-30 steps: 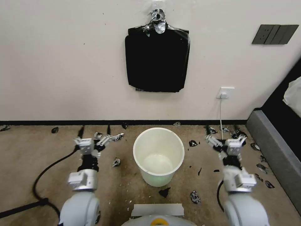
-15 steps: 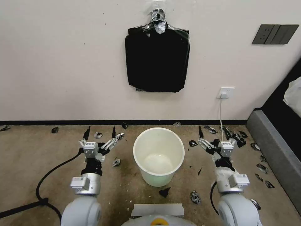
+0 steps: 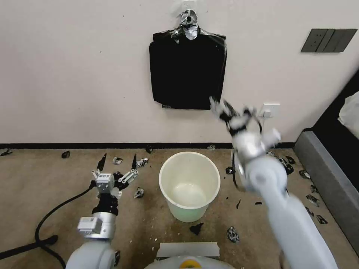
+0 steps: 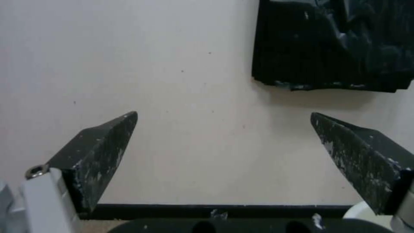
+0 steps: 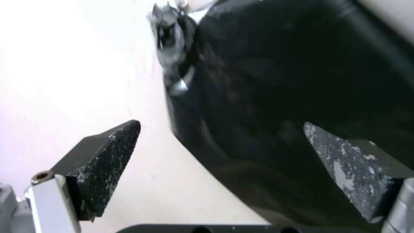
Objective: Place a trash bag onto the trash bin.
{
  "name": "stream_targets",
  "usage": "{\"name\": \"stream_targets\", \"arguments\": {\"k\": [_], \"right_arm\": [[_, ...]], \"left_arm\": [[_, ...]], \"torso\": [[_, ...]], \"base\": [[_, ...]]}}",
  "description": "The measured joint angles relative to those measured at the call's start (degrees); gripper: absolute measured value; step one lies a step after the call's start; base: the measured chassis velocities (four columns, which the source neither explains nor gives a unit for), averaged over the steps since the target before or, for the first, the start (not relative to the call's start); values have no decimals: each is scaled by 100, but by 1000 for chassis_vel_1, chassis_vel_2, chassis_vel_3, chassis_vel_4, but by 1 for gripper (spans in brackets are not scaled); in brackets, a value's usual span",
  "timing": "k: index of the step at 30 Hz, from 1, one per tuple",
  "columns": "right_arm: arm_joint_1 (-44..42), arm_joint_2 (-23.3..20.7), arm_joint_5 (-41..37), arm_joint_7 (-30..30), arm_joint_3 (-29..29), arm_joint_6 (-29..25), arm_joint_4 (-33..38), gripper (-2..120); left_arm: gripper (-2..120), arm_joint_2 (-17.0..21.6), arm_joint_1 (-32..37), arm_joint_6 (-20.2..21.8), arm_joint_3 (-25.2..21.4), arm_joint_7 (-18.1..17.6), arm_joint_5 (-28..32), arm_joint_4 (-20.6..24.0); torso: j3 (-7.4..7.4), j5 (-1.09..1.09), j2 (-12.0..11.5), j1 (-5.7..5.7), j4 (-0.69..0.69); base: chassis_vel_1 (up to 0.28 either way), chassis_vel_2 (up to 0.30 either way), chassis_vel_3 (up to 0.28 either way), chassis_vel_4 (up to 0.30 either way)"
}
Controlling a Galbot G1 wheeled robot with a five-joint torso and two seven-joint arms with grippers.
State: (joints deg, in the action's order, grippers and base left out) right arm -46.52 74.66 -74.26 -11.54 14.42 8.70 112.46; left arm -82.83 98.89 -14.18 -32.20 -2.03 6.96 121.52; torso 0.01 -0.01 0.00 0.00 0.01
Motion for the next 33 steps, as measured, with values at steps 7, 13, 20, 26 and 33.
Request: {"name": "stream_targets", "arguments": {"k": [7, 13, 20, 26, 33], "right_arm": [[1250, 505, -898, -20, -48, 28, -1027, 100], [1864, 843, -999, 160, -122, 32, -1680, 100], [2178, 1104, -941, 296, -157, 32, -2006, 100], [2370, 1189, -876, 421, -179, 30, -2235, 98], [2497, 1263, -871, 506, -141, 16, -2394, 78]], "left_arm": [[100, -85, 69, -21, -176, -12, 14, 51], [100, -71, 30, -5, -258, -15, 121, 58], [100, -52, 21, 12, -308, -14, 255, 79], [100, -42, 61, 37, -330, -13, 424, 177], [100, -14, 119, 121, -384, -16, 529, 283]], "torso": [[0, 0, 0, 0, 0], [0, 0, 0, 0, -1], [0, 0, 0, 0, -1], [0, 1, 0, 0, -1], [-1, 0, 0, 0, -1]], "base": [[0, 0, 0, 0], [0, 0, 0, 0], [0, 0, 0, 0], [0, 0, 0, 0], [0, 0, 0, 0]]}}
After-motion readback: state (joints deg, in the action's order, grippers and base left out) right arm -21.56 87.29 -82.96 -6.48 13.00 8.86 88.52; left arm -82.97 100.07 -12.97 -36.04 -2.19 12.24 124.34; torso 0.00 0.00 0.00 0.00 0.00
